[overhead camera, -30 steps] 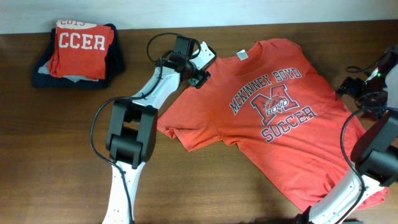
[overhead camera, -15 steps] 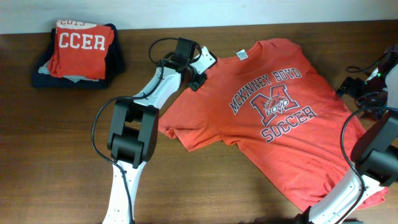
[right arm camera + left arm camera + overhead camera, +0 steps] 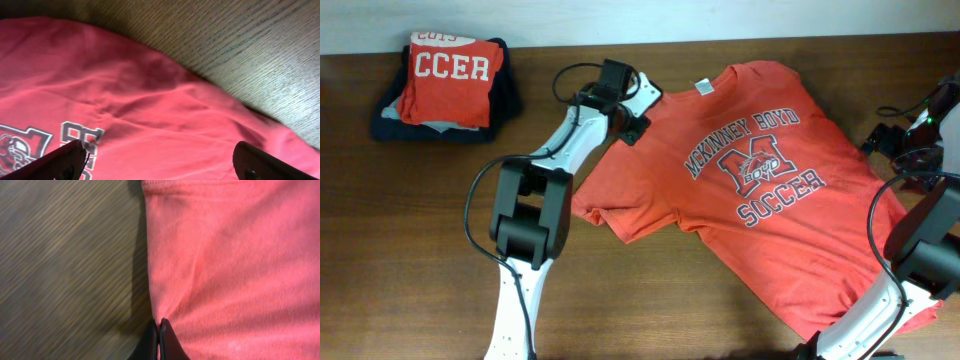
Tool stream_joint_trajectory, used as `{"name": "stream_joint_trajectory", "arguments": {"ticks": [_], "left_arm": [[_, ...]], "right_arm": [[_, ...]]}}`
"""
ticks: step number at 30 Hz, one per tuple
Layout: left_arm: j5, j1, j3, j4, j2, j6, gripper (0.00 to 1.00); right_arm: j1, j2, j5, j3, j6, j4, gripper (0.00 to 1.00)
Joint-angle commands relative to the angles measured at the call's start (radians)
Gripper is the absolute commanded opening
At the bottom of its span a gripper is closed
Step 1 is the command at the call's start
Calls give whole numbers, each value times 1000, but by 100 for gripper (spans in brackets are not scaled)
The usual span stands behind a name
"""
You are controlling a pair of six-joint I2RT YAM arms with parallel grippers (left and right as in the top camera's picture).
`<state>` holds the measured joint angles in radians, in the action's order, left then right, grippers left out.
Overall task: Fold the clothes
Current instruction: 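Grasp the shirt's left shoulder with the left gripper and pull it up-left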
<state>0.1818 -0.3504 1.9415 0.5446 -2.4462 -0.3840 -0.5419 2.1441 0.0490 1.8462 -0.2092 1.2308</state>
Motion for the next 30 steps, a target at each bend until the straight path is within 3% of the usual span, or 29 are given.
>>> {"name": "stream_joint_trajectory", "arguments": {"ticks": [1,14,23,30], "left_arm": [[-75,60,-9,52,-38,36,1],[-90,155,-9,90,-40,230,1],[-187,219,-9,291,-40,267,0],[-216,276,-9,492,-40,442,1]], "right_arm": [[-2,-12,-9,-2,-5,3,98],[-2,-12,-9,-2,-5,3,99],[-2,-12,-9,-2,-5,3,98],[-2,-12,-9,-2,-5,3,98]]}}
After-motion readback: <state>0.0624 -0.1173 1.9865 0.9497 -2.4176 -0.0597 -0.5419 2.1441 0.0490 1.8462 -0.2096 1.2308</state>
